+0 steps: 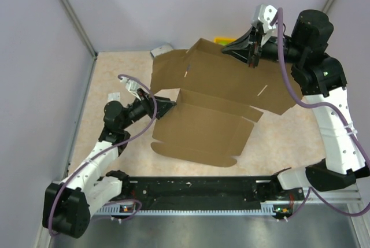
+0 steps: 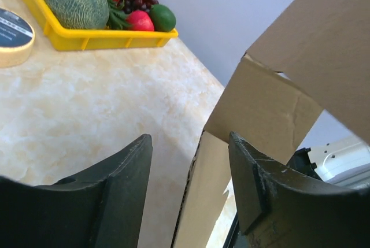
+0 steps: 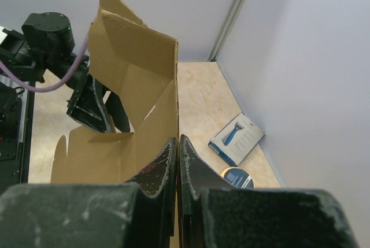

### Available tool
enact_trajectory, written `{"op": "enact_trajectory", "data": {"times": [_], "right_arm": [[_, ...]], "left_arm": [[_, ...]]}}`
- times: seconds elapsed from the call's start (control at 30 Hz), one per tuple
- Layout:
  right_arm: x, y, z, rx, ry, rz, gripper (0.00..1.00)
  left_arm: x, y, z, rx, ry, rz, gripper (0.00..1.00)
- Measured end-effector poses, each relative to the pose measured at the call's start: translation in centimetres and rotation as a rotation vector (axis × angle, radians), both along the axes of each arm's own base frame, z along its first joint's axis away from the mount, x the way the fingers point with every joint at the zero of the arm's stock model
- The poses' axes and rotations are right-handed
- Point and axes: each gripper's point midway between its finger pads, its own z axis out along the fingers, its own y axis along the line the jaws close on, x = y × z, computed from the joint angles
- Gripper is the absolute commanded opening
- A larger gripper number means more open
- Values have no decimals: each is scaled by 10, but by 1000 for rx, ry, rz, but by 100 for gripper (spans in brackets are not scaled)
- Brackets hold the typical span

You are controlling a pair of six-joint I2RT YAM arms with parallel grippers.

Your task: Fold the paper box

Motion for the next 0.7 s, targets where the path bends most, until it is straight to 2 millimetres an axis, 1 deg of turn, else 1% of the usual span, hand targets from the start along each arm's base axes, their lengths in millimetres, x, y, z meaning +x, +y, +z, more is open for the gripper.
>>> {"op": "enact_trajectory", "data": {"times": [0.07, 0.13, 0.2, 0.23, 0.3, 0.4, 0.43, 0.5, 0.53, 0.57, 0.63, 0.7], "right_arm": [[-1, 0, 0, 1, 1, 2, 0], [-1, 0, 0, 1, 2, 4, 0], [-1, 0, 1, 4, -2, 4, 0], [0, 0, 2, 6, -7, 4, 0], [0, 0, 4, 9, -14, 4, 0], [0, 1, 6, 15, -18, 6, 0], [-1, 1, 6, 15, -16, 7, 0], [0, 1, 6, 16, -19, 7, 0], [0, 1, 7, 17, -21, 7, 0], [0, 1, 6, 17, -22, 5, 0], [0, 0, 3, 14, -17, 0, 0], [1, 0, -1, 9, -13, -8, 0]], "left_arm": [[4, -2, -7, 9, 30, -14, 64], [10, -5, -11, 10, 53, -29, 73], [14, -7, -14, 0, 63, -44, 74], [16, -8, -16, -8, 71, -53, 79], [19, -13, -18, -28, 83, -85, 80], [24, -19, -19, -67, 95, -119, 73], [25, -20, -18, -81, 96, -128, 72], [25, -21, -13, -101, 88, -140, 74], [24, -21, -11, -109, 83, -145, 76], [21, -21, -7, -112, 73, -149, 81], [16, -18, 0, -102, 49, -140, 84], [3, -12, 9, -85, 26, -115, 90]]}}
